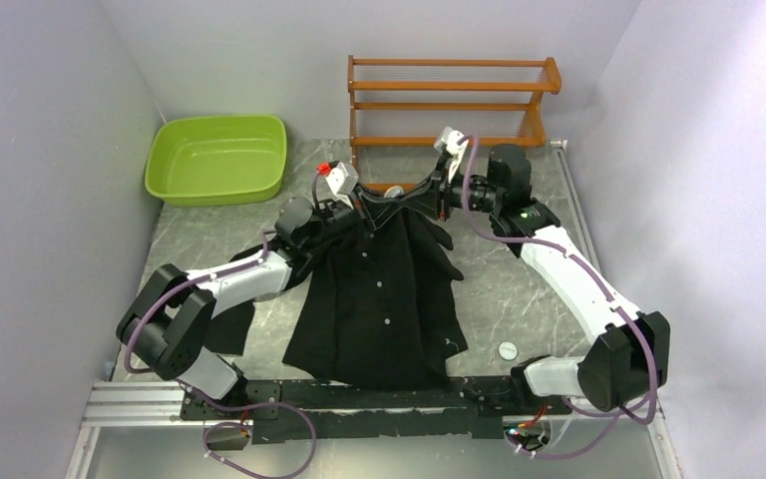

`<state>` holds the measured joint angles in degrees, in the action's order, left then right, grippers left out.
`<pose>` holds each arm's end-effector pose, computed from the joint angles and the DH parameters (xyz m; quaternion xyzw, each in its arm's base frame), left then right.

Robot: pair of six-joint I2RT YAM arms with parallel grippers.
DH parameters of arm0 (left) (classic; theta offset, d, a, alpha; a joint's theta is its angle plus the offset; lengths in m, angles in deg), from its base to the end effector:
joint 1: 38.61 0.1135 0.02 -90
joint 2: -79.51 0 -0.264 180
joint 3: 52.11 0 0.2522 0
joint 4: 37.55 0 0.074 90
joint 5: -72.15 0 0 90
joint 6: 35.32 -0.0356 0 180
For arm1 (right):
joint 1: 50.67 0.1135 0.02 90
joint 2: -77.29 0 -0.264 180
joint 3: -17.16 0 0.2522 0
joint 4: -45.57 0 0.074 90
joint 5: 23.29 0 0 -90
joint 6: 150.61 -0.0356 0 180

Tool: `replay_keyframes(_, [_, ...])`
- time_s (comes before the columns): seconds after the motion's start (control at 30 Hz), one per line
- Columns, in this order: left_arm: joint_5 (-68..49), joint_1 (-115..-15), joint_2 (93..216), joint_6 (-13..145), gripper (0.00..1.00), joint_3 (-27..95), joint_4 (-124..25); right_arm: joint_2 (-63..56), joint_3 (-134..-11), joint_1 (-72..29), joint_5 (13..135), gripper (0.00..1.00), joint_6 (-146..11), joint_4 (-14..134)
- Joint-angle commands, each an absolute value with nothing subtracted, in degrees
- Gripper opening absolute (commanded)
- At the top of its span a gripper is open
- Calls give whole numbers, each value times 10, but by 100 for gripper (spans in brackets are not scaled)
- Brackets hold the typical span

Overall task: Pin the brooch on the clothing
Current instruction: Pin the brooch to the clothes.

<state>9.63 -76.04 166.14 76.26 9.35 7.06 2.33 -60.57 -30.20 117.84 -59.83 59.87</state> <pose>0.2539 -0.2150 0.3049 0.2694 0.5290 -0.5099 0.6226 0.2693 0.1301 0.3614 -0.3971 0.6364 0.4269 0.5050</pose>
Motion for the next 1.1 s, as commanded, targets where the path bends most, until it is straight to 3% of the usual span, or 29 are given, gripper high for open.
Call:
replay_keyframes(0.0, [134, -791, 1642, 758, 3, 129, 158, -3, -596, -237, 1091, 0, -506, 760])
replay_keyframes(0.1, [130, -791, 1637, 743, 3, 123, 142, 9, -580, -229, 1076, 4, -510, 737])
replay_keyframes(0.13, [129, -791, 1636, 737, 2, 118, 137, 18, -573, -230, 1081, 13, -517, 724])
replay_keyframes(0.2, [127, -791, 1637, 730, 3, 106, 140, 33, -556, -232, 1088, 42, -537, 691])
replay_keyframes(0.23, [125, -791, 1639, 729, 3, 98, 146, 39, -548, -237, 1096, 52, -549, 674])
replay_keyframes(0.43, [114, -790, 1670, 722, 3, 39, 200, 63, -457, -337, 1264, 92, -724, 447])
replay_keyframes(0.5, [110, -789, 1687, 727, 3, 16, 237, 68, -426, -363, 1297, 99, -779, 358])
replay_keyframes(0.67, [128, -783, 1743, 748, 3, -33, 364, 69, -398, -380, 1275, 100, -777, 328])
replay_keyframes(0.8, [166, -782, 1756, 756, 3, -32, 377, 51, -372, -387, 1314, 96, -834, 221])
replay_keyframes(0.93, [178, -782, 1756, 765, 3, -26, 377, 36, -365, -378, 1341, 86, -887, 113])
replay_keyframes(1.0, [187, -782, 1756, 772, 3, -22, 377, 27, -378, -368, 1348, 76, -873, 121])
replay_keyframes(1.07, [197, -783, 1756, 779, 3, -18, 377, 19, -394, -355, 1354, 73, -852, 143])
